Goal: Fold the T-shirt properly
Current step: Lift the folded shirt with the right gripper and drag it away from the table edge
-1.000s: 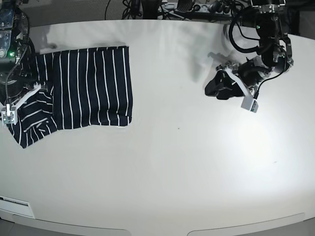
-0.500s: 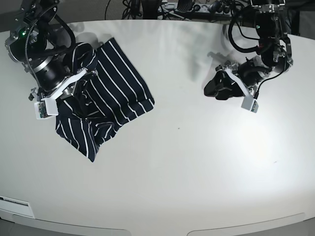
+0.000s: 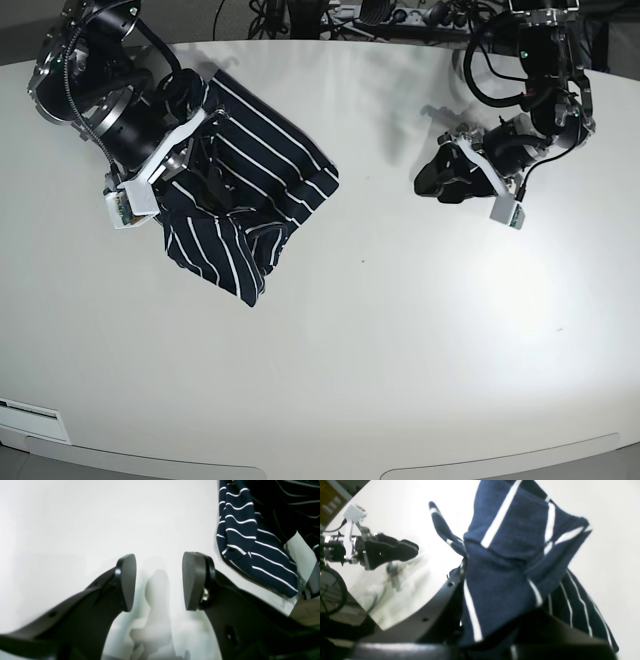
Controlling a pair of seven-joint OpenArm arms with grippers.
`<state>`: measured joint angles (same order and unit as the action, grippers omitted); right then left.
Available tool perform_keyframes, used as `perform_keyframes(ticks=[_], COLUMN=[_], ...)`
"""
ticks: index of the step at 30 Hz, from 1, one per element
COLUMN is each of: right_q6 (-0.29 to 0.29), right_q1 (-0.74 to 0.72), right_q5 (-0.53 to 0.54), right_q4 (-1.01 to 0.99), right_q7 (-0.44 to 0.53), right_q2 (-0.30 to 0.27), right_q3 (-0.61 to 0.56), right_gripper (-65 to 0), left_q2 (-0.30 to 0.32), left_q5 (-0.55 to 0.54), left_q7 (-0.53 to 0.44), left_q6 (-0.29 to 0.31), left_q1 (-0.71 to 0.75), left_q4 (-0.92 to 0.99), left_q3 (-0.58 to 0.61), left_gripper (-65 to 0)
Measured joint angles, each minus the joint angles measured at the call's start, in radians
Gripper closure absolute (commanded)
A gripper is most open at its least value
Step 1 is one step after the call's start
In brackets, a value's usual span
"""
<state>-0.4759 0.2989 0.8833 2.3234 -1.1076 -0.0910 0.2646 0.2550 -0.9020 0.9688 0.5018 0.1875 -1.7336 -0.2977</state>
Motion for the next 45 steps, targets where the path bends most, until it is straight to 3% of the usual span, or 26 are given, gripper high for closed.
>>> perform_keyframes(ticks=[4, 5, 7, 8, 9, 12, 17, 19, 20, 21, 22, 23, 25, 27, 30, 34, 41, 45], right_q6=[-0.015, -0.015, -0.037, -0.073, -0.114, -0.223, -0.220, -0.221, -0.220, -0.220, -0.219, -0.217, -0.216, -0.151, -0.098, -0.082, -0.085, -0.117], right_q1=[0.008, 0.018, 0.039, 0.045, 0.049, 0.050, 0.003, -0.026, -0.042, -0.061, -0.079, -0.089, -0.097, -0.097, -0.111, -0.182, -0.378, -0.453], right_q5=[0.000, 0.011, 0.026, 0.033, 0.056, 0.187, 0.183, 0.169, 0.145, 0.095, 0.040, -0.031, -0.178, -0.309, -0.429, -0.444, -0.442, -0.426], right_q4=[0.000, 0.000, 0.000, 0.000, 0.000, 0.000, 0.000, 0.000, 0.000, 0.000, 0.000, 0.000, 0.000, 0.000, -0.021, -0.163, -0.457, -0.562], right_q7=[-0.030, -0.031, -0.038, -0.047, -0.068, -0.147, -0.175, -0.168, -0.166, -0.154, -0.124, -0.065, 0.090, 0.214, 0.298, 0.327, 0.330, 0.333], right_q2=[0.000, -0.001, -0.003, -0.005, -0.014, -0.066, -0.092, -0.091, -0.091, -0.091, -0.092, -0.091, -0.092, -0.092, -0.127, -0.178, -0.239, -0.253], right_q3=[-0.017, -0.034, -0.095, -0.134, -0.184, -0.339, -0.447, -0.447, -0.447, -0.445, -0.438, -0.428, -0.407, -0.392, -0.389, -0.395, -0.468, -0.490], right_gripper=[0.0, -3.2, -25.2, -32.6, -35.2, -35.1, -34.5, -26.2, -15.6, -1.8, 0.0, 0.0, 0.0, 0.0, 0.0, 0.0, 0.0, 0.0], left_q2=[0.000, 0.000, 0.000, 0.000, 0.000, 0.000, 0.000, 0.000, 0.000, 0.000, 0.000, 0.000, 0.000, 0.000, 0.000, 0.000, 0.000, 0.006], left_q5=[0.000, 0.000, 0.000, 0.000, 0.000, 0.000, 0.000, 0.000, -0.004, -0.026, -0.052, -0.082, -0.166, -0.311, -0.566, -0.551, -0.549, -0.271], left_q7=[0.000, 0.000, -0.003, -0.004, -0.004, -0.004, -0.003, -0.003, -0.002, 0.000, 0.011, 0.037, 0.095, 0.167, 0.323, 0.356, 0.327, 0.172], left_q6=[0.000, 0.000, 0.000, 0.000, 0.000, 0.000, 0.000, 0.000, 0.000, 0.000, 0.000, 0.005, 0.089, 0.157, 0.188, 0.188, 0.188, 0.191], left_q1=[0.000, 0.000, 0.000, 0.000, 0.000, 0.000, 0.000, 0.000, 0.000, 0.000, 0.000, -0.002, -0.003, -0.003, -0.011, -0.013, -0.015, -0.014], left_q4=[0.000, 0.000, 0.000, 0.000, 0.000, 0.000, 0.000, 0.000, 0.000, 0.000, 0.000, 0.000, 0.001, 0.000, 0.000, -0.041, -0.052, -0.051], left_q3=[0.000, 0.000, 0.000, 0.000, 0.000, 0.000, 0.000, 0.000, 0.000, 0.000, 0.000, 0.000, 0.000, 0.000, 0.000, 0.055, 0.341, 0.470], left_gripper=[-31.6, -31.6, -31.6, -31.6, -31.6, -31.6, -31.4, -26.9, -19.2, -7.3, 0.0, 0.0, 0.0, 0.0, 0.0, 0.0, 0.0, 0.0])
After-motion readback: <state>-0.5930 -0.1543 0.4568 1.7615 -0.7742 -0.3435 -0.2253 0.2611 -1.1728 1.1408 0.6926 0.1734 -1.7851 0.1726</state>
